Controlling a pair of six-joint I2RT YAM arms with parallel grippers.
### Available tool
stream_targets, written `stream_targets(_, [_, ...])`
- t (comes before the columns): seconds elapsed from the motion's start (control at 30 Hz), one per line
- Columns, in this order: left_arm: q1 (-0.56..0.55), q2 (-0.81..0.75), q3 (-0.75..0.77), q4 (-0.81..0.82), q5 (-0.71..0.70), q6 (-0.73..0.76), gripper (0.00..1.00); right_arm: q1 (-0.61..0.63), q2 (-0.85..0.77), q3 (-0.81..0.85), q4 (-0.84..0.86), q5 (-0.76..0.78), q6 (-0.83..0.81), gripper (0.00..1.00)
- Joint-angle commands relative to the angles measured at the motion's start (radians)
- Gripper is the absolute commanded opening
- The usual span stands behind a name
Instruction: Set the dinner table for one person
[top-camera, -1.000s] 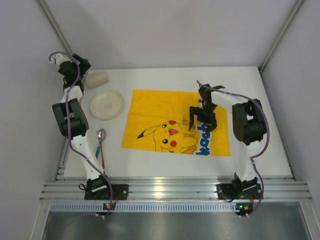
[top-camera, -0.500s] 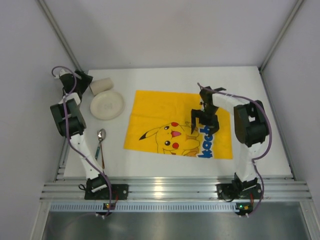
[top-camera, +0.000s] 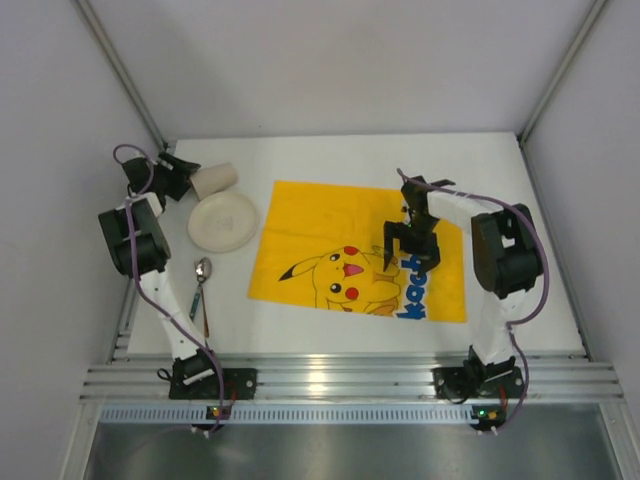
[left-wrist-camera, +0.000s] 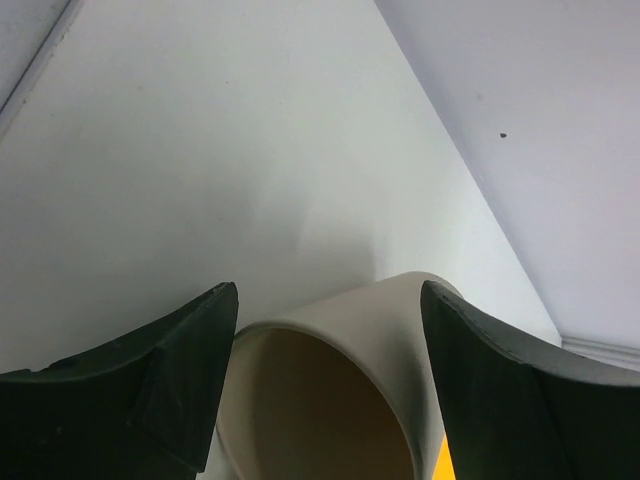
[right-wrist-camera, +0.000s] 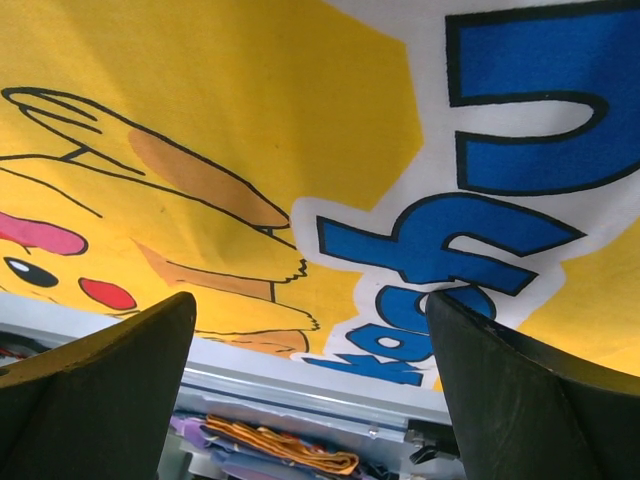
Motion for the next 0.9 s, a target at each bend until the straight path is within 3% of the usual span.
stream_targets(0.0, [0.018,-0.092,-0.013,0.015,0.079,-0.024,0.79,0.007,0.033,-0.068,0.097,0.010,-0.016,1.00])
stream_targets(0.23, [0.056,-0.155,-0.085,-0.037,0.148,0.019,0.83,0.007,0.005,-0.114,0.122,-0.004,-0.028,1.00])
stream_targets(0.57, [0.101,-0.300,-0.252,-0.042,0.227,0.059,0.81,0.007,-0.013,-0.161,0.152,-0.026,-0.057,1.00])
stream_targets(0.87, [0.075,-0.219,-0.277,0.188,0.290,-0.130,0.79,0.007,-0.024,-0.192,0.181,-0.036,-0.057,1.00])
